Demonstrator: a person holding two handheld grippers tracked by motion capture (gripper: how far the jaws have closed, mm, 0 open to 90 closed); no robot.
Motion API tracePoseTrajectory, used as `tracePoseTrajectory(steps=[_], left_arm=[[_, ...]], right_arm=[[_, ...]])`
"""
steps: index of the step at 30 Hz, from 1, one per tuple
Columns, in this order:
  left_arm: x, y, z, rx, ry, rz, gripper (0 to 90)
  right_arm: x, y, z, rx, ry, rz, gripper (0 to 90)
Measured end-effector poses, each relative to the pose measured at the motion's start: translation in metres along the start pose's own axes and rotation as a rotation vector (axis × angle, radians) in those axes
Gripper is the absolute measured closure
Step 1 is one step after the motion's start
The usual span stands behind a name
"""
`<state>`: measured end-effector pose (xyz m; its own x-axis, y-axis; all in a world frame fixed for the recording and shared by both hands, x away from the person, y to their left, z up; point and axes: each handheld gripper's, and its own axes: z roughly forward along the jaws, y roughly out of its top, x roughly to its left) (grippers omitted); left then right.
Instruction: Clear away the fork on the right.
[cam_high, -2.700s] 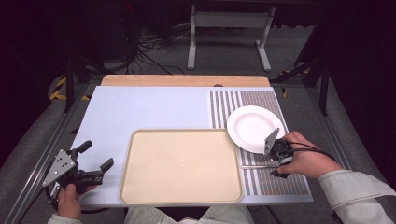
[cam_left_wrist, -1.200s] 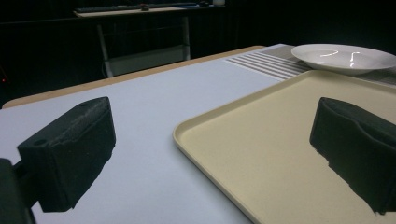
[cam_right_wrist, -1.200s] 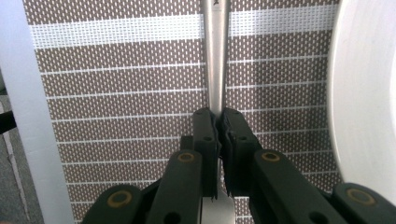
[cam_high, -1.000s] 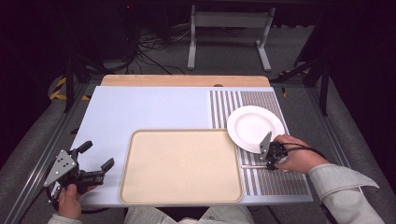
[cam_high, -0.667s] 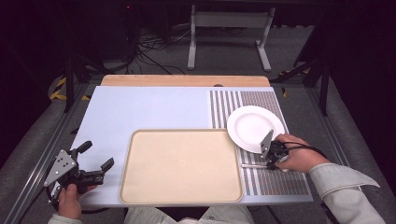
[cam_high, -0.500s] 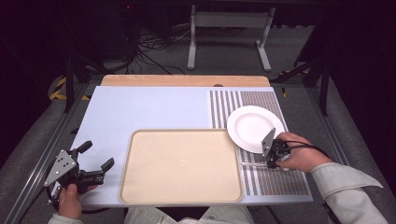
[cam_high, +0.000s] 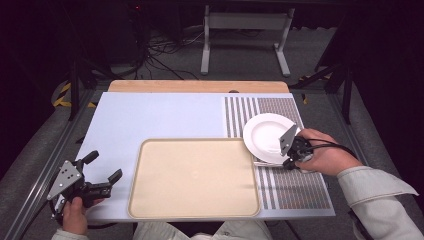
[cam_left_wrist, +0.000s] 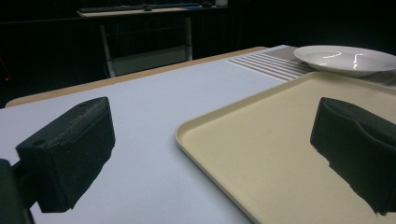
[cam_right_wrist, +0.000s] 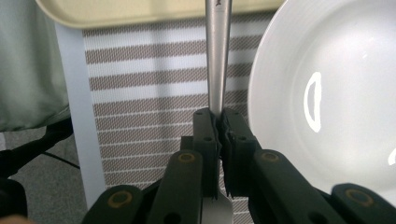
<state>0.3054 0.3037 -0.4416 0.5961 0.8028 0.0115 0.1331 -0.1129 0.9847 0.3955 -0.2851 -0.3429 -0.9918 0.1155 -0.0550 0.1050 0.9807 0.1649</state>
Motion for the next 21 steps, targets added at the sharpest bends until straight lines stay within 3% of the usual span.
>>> tracePoseTrajectory(steps=[8, 21], left_arm=[[0.0, 0.0, 0.0, -0.002, -0.002, 0.003, 0.6], [0.001, 0.0, -0.001, -0.004, -0.005, 0.003, 0.6]], right_arm=[[-0.006, 0.028, -0.007, -0.018, -0.009, -0.048, 85.6], [-0.021, 0.081, 0.005, -0.053, 0.003, -0.107, 85.6]])
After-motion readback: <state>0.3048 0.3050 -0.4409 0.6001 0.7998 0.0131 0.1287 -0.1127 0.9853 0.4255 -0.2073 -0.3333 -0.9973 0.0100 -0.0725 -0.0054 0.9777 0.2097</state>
